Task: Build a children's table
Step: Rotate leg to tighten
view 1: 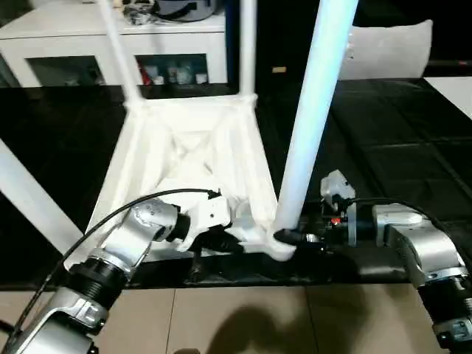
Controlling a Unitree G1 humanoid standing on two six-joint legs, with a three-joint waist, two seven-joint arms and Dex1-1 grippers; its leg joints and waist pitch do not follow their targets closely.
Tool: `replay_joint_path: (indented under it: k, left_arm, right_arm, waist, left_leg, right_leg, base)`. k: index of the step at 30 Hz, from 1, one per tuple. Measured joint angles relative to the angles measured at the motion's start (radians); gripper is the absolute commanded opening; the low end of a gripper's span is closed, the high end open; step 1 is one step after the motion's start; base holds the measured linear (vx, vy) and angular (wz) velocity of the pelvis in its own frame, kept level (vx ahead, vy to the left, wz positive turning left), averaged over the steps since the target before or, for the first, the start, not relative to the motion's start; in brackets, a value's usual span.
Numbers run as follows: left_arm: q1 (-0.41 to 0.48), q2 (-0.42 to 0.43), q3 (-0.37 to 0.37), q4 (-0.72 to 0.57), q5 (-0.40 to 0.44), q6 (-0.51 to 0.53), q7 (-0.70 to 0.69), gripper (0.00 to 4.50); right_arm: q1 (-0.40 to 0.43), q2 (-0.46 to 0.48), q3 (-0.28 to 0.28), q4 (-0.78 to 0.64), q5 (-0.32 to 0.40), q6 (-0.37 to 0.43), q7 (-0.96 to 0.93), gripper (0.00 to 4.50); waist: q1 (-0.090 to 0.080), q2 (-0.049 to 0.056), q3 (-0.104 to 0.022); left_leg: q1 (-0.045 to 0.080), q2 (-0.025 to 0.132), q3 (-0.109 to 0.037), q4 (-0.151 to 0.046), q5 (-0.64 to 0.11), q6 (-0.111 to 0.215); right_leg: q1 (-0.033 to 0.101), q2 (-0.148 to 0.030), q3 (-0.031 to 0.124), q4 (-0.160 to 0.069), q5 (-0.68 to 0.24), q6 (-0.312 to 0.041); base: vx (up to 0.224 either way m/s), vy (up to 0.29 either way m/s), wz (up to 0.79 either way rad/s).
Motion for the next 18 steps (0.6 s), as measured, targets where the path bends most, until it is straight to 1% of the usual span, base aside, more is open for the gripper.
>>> replay_joint_path:
  k: [4,5,7,10,16,18]
  left_arm:
    - [0.0,0.0,-0.001,0.0,0.001,-0.003,0.0,0.0]
    - [0.0,0.0,-0.001,0.0,0.001,-0.003,0.0,0.0]
    - [0.0,-0.002,0.0,0.001,0.001,-0.002,0.0,0.0]
    - [0.0,-0.004,0.0,0.001,-0.001,0.0,-0.001,0.0]
    - [0.001,-0.009,0.007,-0.001,-0.013,0.019,-0.002,0.0]
    - [0.005,-0.018,0.013,-0.012,-0.02,0.04,0.001,0.0]
  right_arm:
    - [-0.005,0.0,0.001,0.01,0.0,0.001,0.016,3.01]
    - [-0.005,-0.001,0.003,0.012,0.0,0.003,0.023,2.81]
    - [-0.005,-0.004,0.004,0.012,0.0,0.008,0.026,2.69]
    - [-0.006,-0.008,0.004,0.012,0.001,0.01,0.026,2.38]
    - [0.002,-0.001,-0.01,0.003,0.007,0.022,0.018,2.14]
    - [0.022,0.002,-0.019,-0.024,0.016,0.036,0.003,2.12]
  waist:
    - [0.001,0.0,0.0]
    - [0.001,0.0,0.0]
    - [0.002,0.0,0.0]
    - [0.003,0.0,0.0]
    - [0.003,0.001,-0.001]
    - [0.005,0.001,-0.001]
  left_leg:
    - [0.0,0.0,0.0,0.0,0.0,0.0]
    - [0.0,0.0,0.0,0.0,0.0,0.0]
    - [0.0,0.0,0.0,0.0,0.0,0.0]
    - [0.0,0.0,0.0,0.0,0.0,0.0]
    - [0.0,0.0,0.0,0.0,0.0,0.0]
    - [0.0,0.0,0.0,0.0,0.0,0.0]
  right_leg:
    - [0.0,0.0,0.0,0.0,0.0,0.0]
    - [0.0,0.0,0.0,0.0,0.0,0.0]
    - [0.0,0.0,0.0,0.0,0.0,0.0]
    - [0.0,0.0,0.0,0.0,0.0,0.0]
    - [0.0,0.0,0.0,0.0,0.0,-0.001]
    - [0.0,0.0,0.0,0.0,0.0,-0.001]
  base:
    - [0.0,0.0,0.0]
    - [0.0,0.0,0.0]
    - [0.0,0.0,0.0]
    - [0.0,0.0,0.0]
    - [0.0,0.0,0.0]
    - [0.0,0.0,0.0]
